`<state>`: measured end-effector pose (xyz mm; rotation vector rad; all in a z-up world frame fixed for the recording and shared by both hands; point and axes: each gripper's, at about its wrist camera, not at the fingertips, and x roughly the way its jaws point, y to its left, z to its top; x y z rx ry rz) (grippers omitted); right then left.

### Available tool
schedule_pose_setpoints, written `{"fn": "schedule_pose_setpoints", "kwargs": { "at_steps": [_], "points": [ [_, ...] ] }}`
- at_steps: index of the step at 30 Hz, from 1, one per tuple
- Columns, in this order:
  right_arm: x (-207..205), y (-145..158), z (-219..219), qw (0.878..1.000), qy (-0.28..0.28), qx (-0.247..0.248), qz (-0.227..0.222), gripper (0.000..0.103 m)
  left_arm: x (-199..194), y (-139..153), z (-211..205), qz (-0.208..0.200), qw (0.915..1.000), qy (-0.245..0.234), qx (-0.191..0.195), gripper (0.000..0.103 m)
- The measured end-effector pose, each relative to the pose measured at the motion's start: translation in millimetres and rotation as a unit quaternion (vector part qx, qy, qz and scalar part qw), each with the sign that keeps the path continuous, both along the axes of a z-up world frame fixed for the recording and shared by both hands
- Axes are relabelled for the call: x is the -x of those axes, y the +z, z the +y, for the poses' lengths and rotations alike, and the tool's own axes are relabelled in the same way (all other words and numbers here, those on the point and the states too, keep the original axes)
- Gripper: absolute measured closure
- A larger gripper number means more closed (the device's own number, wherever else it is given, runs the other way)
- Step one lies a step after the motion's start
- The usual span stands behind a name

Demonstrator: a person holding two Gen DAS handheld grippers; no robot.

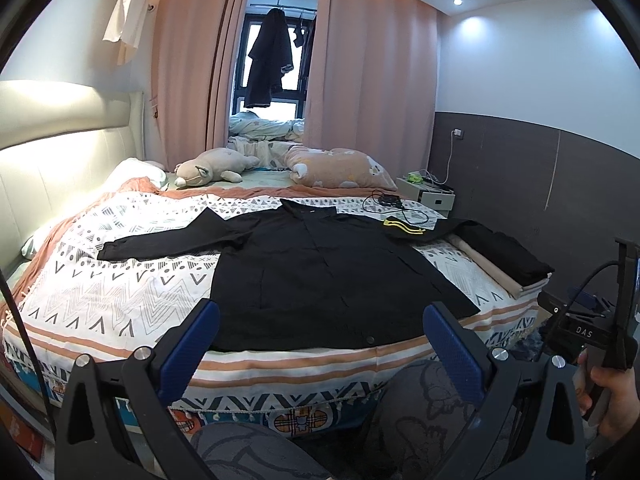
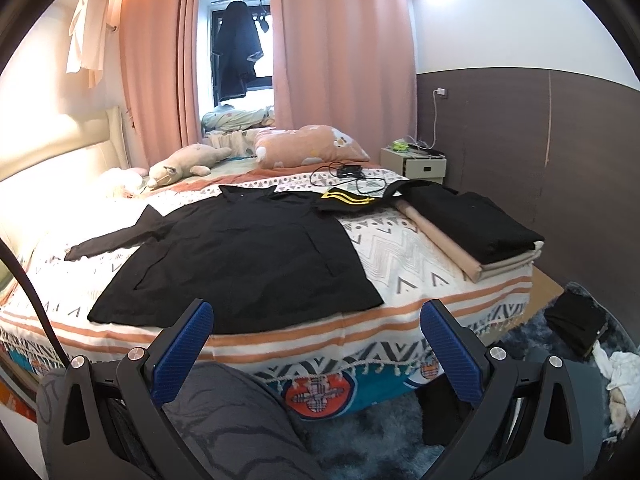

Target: Fold large clothes

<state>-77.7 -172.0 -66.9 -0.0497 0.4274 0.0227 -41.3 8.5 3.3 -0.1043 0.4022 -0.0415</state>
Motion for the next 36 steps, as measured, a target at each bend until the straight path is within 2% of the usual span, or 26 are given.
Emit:
{"fn": "schedule_pose_setpoints", "kwargs": {
  "at_steps": [11, 19, 26, 36],
  "points": [
    [-78.0, -4.4, 17.2, 1.000, 0.021, -0.008, 0.007, 0.000, -66.2, -6.7, 22.8, 0.024, 0.9995, 0.022, -0.004, 0.000],
    [-158.5, -2.4, 46.3, 0.998, 0.058, -0.018, 0.025, 0.000, -113.3, -17.6, 55.0, 0.041, 0.9975, 0.057, -0.001, 0.000],
    [-211.0, -1.1, 62.5, 0.995, 0.096, -0.024, 0.026, 0.000, -148.4, -24.2, 87.1, 0.064, 0.9932, 0.097, -0.004, 0.000],
    [-275.7, -7.7, 86.2, 0.990, 0.133, -0.039, 0.031, 0.000, -194.2, -37.4, 134.9, 0.094, 0.9857, 0.139, 0.012, 0.000]
  ]
}}
